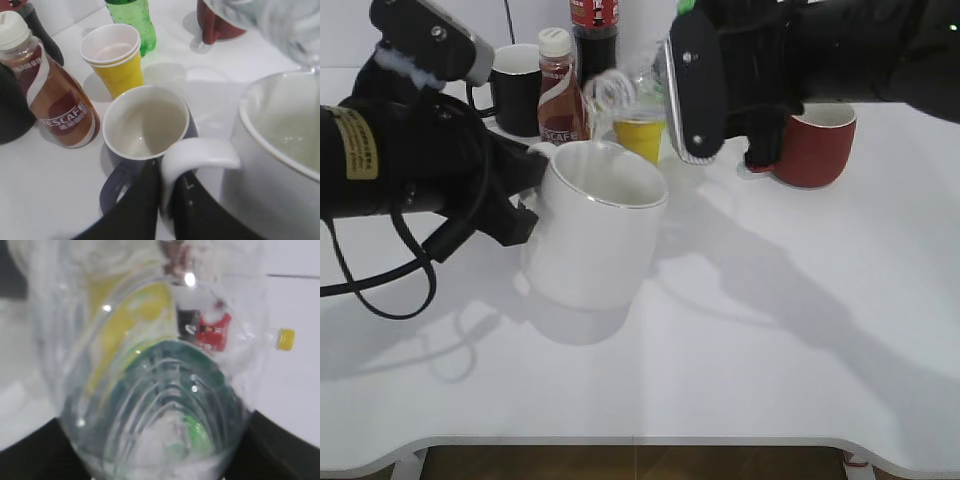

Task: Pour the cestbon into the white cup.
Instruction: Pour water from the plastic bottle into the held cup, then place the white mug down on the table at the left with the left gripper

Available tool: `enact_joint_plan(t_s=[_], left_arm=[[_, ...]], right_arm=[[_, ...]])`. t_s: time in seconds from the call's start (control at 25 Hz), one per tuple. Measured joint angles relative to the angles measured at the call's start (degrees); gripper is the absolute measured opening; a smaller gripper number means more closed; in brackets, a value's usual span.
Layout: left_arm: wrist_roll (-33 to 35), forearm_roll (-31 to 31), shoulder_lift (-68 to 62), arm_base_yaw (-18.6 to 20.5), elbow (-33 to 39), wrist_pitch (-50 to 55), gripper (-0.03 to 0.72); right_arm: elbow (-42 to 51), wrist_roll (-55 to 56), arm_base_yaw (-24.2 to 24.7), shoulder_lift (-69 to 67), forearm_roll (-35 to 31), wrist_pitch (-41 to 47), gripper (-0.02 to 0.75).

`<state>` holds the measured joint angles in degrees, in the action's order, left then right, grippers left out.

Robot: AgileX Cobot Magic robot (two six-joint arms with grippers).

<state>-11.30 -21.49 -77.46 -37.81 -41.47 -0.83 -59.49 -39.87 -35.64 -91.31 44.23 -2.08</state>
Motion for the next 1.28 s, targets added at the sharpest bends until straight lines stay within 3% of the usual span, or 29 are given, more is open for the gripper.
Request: enact_joint_plan(t_s=[0.16,0.28,0.4,0.48,0.76,0.96,1.12,1.28], left_arm=[[0.0,-0.5,0.2,0.9,0.0,-0.5,0.039],[0.0,-0.6,0.3,2.3,0.0,-1.8,0.039],[0.1,-0.7,0.3,4.8,0.0,-4.0,0.039],[0.1,-0.7,0.3,7.3,0.0,-6.9,0.039],[0.1,0.7,-0.7,21.2,0.0,-23.0,0.039],[0.1,1.7,-8.2,30.1,0.4,-38.0,0.039],[0.1,1.9,-16.9,33.6,0.7,-46.5,0.039],[2.1,2.4,-23.8,34.6,0.8,-50.8,0.039]], right_arm=[[1.5,7.2,0.0,0.1,-11.1,-1.8,0.468],[1.8,16.1,0.0,0.1,-23.7,-2.3,0.468],[1.9,24.1,0.9,0.1,-35.4,-4.0,0.468],[1.9,29.6,2.4,0.1,-38.8,-5.1,0.468],[9.4,43.6,10.2,0.3,-40.0,-16.7,0.468],[20.0,54.6,14.1,0.3,-31.7,-30.1,0.468],[23.1,56.1,15.5,0.3,-29.9,-32.6,0.468],[23.4,56.2,15.7,0.3,-29.5,-32.6,0.468]])
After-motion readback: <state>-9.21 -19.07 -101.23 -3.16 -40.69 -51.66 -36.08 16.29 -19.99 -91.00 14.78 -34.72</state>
